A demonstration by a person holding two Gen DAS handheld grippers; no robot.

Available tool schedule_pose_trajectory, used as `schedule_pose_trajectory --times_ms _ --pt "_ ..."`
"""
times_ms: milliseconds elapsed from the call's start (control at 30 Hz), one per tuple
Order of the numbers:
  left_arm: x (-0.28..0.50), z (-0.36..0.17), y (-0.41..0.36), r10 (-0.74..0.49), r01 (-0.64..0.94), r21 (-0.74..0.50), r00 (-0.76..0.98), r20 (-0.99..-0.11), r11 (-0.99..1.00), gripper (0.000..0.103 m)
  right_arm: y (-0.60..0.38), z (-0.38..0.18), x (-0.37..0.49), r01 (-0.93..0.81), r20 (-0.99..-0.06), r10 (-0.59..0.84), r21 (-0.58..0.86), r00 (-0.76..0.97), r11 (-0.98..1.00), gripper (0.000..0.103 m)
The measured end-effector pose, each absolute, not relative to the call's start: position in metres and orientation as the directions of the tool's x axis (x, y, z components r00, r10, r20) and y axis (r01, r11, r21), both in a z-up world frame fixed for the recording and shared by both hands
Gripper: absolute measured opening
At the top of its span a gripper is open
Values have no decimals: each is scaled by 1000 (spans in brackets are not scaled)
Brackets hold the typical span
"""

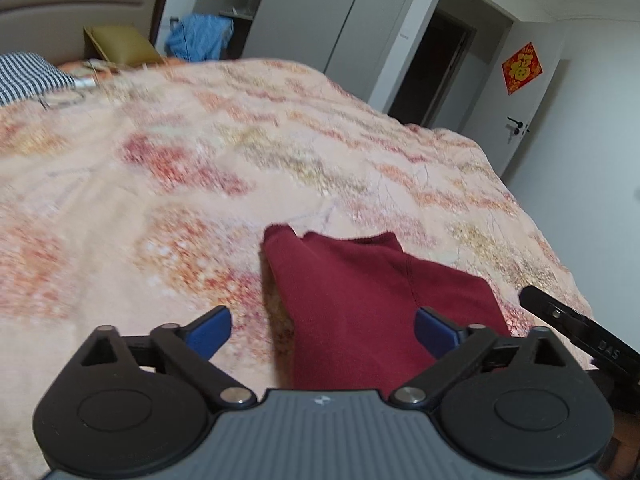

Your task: Fold small clothes

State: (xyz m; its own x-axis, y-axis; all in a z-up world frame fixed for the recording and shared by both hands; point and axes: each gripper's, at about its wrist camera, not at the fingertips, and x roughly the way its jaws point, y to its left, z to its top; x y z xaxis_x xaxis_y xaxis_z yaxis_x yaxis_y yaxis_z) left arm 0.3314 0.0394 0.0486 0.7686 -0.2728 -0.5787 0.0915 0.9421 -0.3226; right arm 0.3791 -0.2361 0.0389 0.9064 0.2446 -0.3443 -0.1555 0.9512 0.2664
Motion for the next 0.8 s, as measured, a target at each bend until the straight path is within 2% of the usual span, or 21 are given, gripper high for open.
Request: schedule_pose_trajectory --times_ms 300,800 --pt "262 77 42 -228 85 -278 814 -535 957 103 -225 72 302 -187 -263 233 189 936 964 102" --pt "144 77 43 -139 60 -183 878 -459 981 103 -209 71 177 -150 -171 175 146 970 978 102"
